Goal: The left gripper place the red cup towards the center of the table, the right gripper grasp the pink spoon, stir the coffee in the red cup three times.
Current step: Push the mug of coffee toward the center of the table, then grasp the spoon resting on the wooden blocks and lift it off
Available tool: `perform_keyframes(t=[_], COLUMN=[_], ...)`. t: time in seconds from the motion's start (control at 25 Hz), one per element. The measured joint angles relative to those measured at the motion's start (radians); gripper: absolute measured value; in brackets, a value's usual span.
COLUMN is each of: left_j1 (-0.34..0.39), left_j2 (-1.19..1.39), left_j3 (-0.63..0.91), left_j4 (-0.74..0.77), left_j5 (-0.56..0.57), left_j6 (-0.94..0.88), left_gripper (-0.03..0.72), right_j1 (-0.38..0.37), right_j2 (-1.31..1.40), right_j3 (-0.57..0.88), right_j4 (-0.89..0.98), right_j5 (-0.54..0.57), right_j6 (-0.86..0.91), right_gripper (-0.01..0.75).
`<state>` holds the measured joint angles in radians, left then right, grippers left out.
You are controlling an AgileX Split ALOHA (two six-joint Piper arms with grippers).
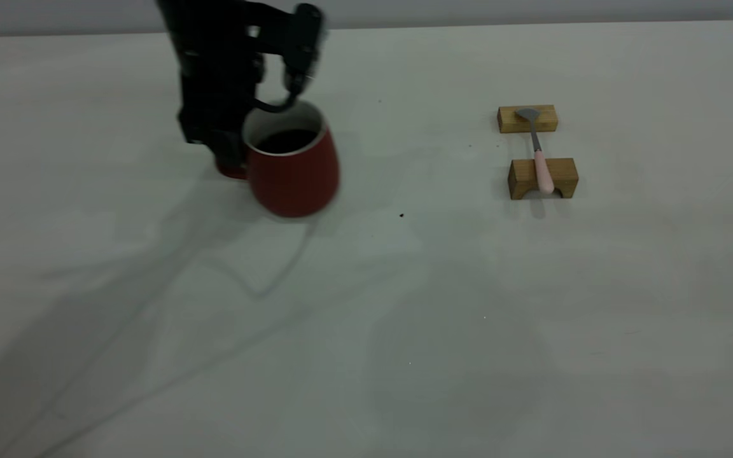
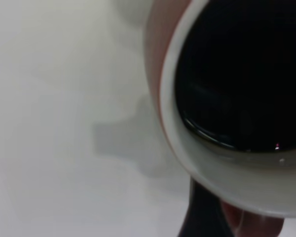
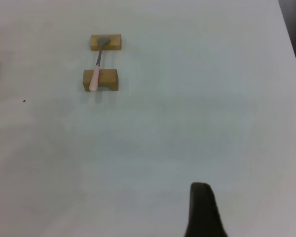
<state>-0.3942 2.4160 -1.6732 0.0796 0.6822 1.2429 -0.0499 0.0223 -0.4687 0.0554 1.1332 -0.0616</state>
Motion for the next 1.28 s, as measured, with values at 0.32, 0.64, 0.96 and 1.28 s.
perform_keyframes(t=[0.32, 0.64, 0.96, 1.28], left_j1=[-0.061, -0.048, -0.046, -0.046], left_j2=[-0.013, -0.275, -0.606, -0.811], left_j3=[0.000, 0.000, 0.000, 0.000], left_j4=[-0.012, 0.009, 0.010, 0.004], left_j5=[0.012, 0.144, 0.355, 0.486], left_j6=[-0.137, -0.392, -0.682, -0.855], left_gripper=[0.636, 0.651, 0.490, 0.379], right_j1=[0.000, 0.000, 0.000, 0.000], right_j2=[0.000, 0.000, 0.000, -0.001], right_j3=[0.000, 0.000, 0.000, 0.000], right_j4=[0.000, 0.000, 0.000, 0.000], right_j5=[0.000, 0.000, 0.000, 0.000], right_j6=[0.000, 0.000, 0.000, 0.000], right_gripper=[0.555, 0.555, 0.555, 0.555])
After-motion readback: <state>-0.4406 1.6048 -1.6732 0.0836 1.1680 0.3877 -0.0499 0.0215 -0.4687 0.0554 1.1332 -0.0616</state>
